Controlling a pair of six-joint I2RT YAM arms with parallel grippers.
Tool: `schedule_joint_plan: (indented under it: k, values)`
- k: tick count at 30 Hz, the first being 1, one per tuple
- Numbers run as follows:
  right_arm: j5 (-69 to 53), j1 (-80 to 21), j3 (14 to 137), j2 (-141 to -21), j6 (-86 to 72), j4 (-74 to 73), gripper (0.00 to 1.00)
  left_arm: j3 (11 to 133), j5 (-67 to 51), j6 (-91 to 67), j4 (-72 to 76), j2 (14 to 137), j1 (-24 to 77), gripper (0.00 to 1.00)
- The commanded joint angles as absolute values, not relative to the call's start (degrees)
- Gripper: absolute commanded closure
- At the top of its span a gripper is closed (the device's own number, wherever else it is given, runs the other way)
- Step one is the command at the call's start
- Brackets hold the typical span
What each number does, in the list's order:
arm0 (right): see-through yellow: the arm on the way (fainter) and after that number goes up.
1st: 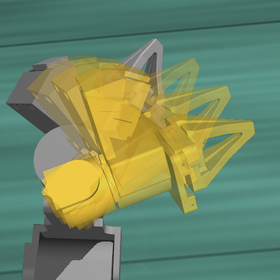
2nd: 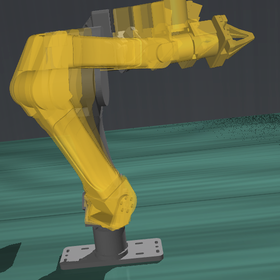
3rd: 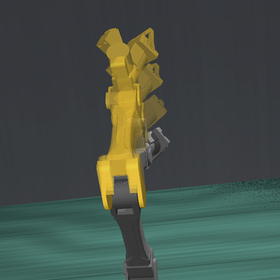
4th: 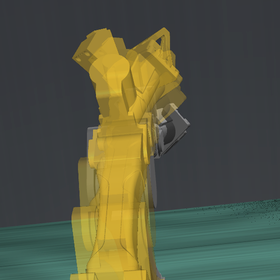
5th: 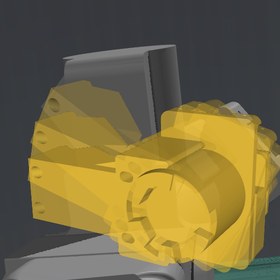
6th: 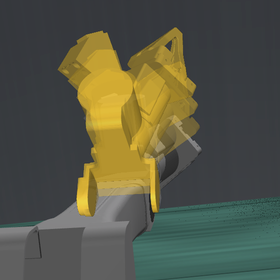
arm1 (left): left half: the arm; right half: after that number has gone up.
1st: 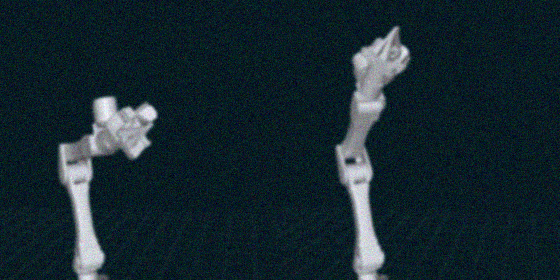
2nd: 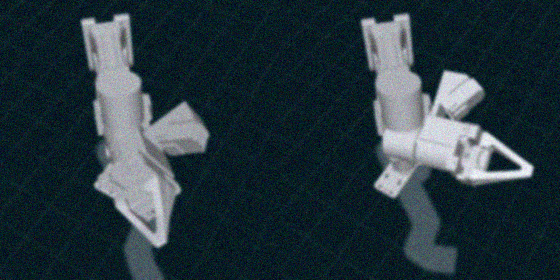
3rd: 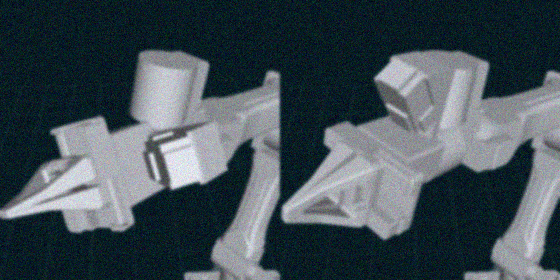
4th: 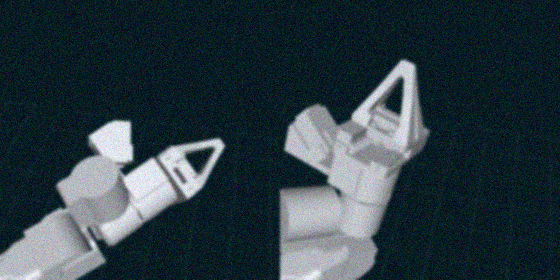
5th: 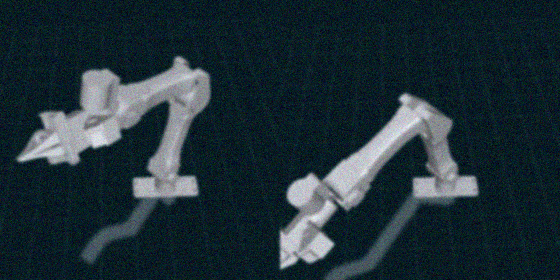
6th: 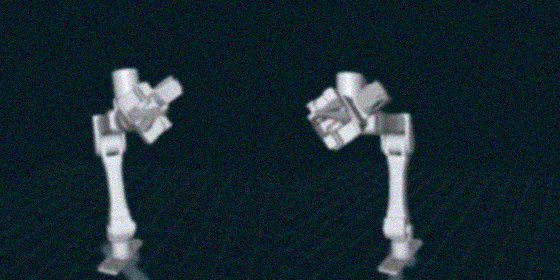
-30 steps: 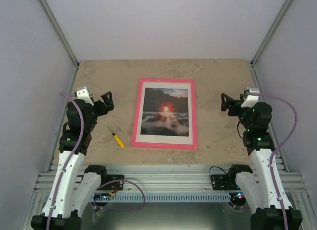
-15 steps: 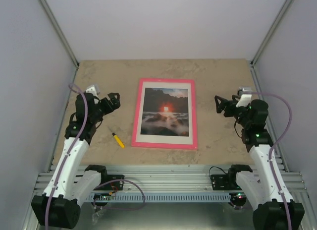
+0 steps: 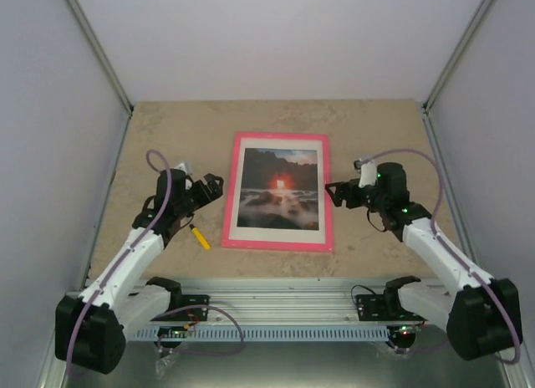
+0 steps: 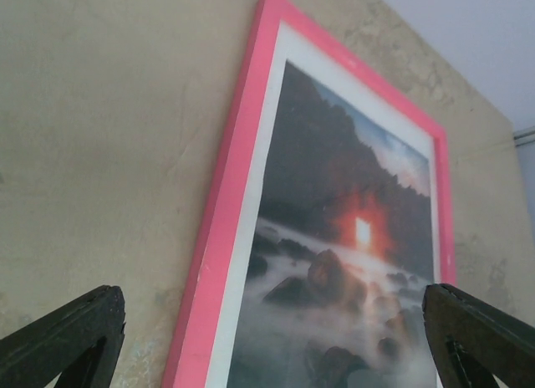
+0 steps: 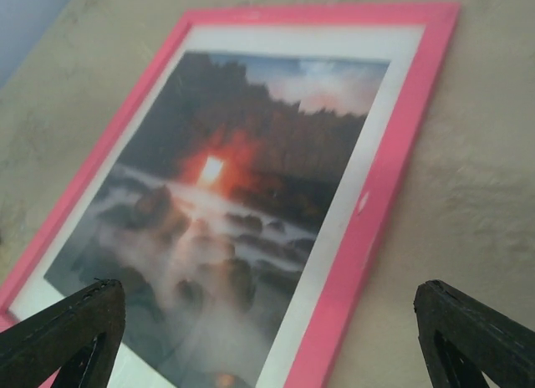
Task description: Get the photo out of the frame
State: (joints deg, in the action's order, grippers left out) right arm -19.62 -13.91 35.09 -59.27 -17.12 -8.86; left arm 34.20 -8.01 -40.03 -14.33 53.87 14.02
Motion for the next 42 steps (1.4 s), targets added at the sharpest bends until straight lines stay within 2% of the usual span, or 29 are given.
schedule_joint_plan:
  k: [1, 8, 14, 23, 31, 42]
  values:
    - [-17.65, -17.49, 36.12, -65.4, -18.46, -9.48, 0.07, 31.36, -6.77, -43.02, -8.05, 57.74, 16.33, 0.01]
    - [-14.84, -18.46, 36.66, -73.82, -18.26, -8.93, 0.16, 29.77, -3.64, -41.9, -5.14, 63.92, 18.34, 0.07]
    - [-16.35, -18.52, 38.19, -80.25, -18.12, -7.89, 0.3, 30.03, -3.25, -40.4, -3.03, 70.16, 19.97, 0.16]
    - [-16.05, -18.56, 38.99, -84.8, -18.32, -6.33, 0.43, 30.99, -3.33, -38.91, -0.93, 76.88, 21.85, 0.35]
    - [-16.09, -18.52, 39.93, -88.93, -18.69, -4.43, 0.46, 31.81, -4.44, -38.83, 1.46, 80.72, 22.95, 0.46]
    - [-16.52, -16.83, 43.3, -92.69, -19.12, -2.1, 0.47, 37.01, -7.43, -40.2, 5.38, 87.0, 25.37, 0.52]
